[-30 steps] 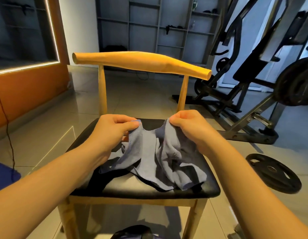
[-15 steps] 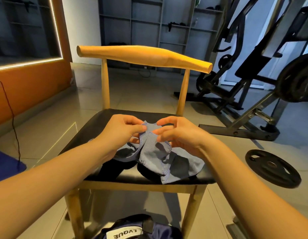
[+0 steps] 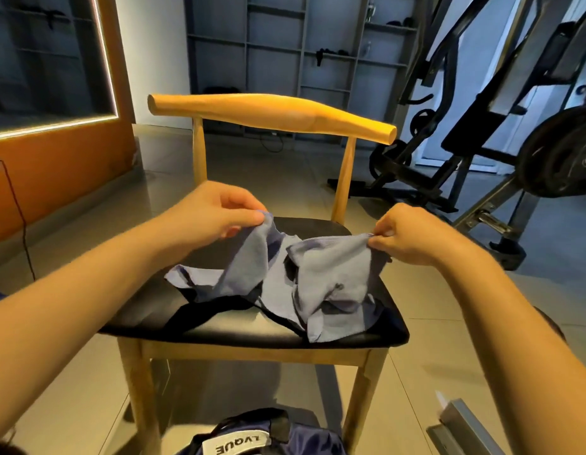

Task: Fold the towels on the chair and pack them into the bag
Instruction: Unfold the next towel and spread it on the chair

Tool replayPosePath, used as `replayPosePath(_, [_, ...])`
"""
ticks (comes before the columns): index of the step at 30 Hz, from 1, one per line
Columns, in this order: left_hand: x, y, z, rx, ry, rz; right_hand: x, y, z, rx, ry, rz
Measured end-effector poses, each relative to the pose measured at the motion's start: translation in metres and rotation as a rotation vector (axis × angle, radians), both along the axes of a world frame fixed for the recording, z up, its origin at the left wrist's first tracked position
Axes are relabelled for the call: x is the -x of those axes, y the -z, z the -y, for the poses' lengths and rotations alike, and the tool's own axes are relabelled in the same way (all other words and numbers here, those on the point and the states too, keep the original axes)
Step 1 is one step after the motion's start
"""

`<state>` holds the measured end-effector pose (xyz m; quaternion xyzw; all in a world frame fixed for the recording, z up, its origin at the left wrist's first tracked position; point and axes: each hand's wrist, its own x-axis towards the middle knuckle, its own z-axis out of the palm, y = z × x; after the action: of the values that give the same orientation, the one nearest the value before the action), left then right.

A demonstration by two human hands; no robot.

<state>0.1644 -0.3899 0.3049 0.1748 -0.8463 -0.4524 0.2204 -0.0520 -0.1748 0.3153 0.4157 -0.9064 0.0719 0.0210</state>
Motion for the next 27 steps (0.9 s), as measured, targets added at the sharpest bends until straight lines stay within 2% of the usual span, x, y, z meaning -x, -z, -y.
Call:
replayPosePath(2, [-0.010,-0.009,0.013,-0.109,0.102,-0.098,0.010,0.002,-0.004,0.103,0.164,-0.186])
replayPosePath(3, [-0.015,-0.011,0.021,-0.134,0.159,-0.111,0.013,0.006,-0.004,0.253,0.198,-0.204])
replayPosePath(4, [-0.020,-0.010,0.028,-0.142,0.229,-0.080,0.017,0.010,-0.002,0.455,0.195,-0.142])
replayPosePath(6, [-0.024,-0.006,0.038,-0.175,0.425,0.072,0.021,0.017,0.005,0.874,0.169,0.143])
replayPosePath(7, [-0.024,-0.004,0.040,-0.209,0.521,0.147,0.020,0.019,0.008,1.018,0.168,0.271])
replayPosePath(10, [-0.022,-0.007,0.034,-0.229,0.664,0.282,0.012,0.019,0.015,1.208,0.109,0.452])
replayPosePath(12, [-0.018,-0.012,0.026,-0.095,0.617,0.298,0.000,0.017,0.022,1.229,0.033,0.369])
replayPosePath(14, [-0.013,-0.016,0.014,0.095,0.477,0.260,-0.009,0.019,0.030,1.171,-0.063,0.217])
replayPosePath(15, [-0.010,-0.017,0.007,0.163,0.401,0.208,-0.014,0.021,0.035,1.129,-0.113,0.205])
replayPosePath(18, [-0.003,-0.013,-0.007,0.283,0.242,-0.039,-0.025,0.023,0.044,1.029,-0.231,0.351])
replayPosePath(21, [0.000,-0.007,-0.010,0.413,0.165,-0.213,-0.039,0.020,0.047,1.013,-0.311,0.514])
replayPosePath(24, [0.000,-0.004,-0.013,0.491,0.141,-0.311,-0.050,0.019,0.046,1.011,-0.351,0.704])
replayPosePath(27, [0.001,-0.002,-0.011,0.561,0.169,-0.320,-0.056,0.020,0.044,0.938,-0.391,0.800])
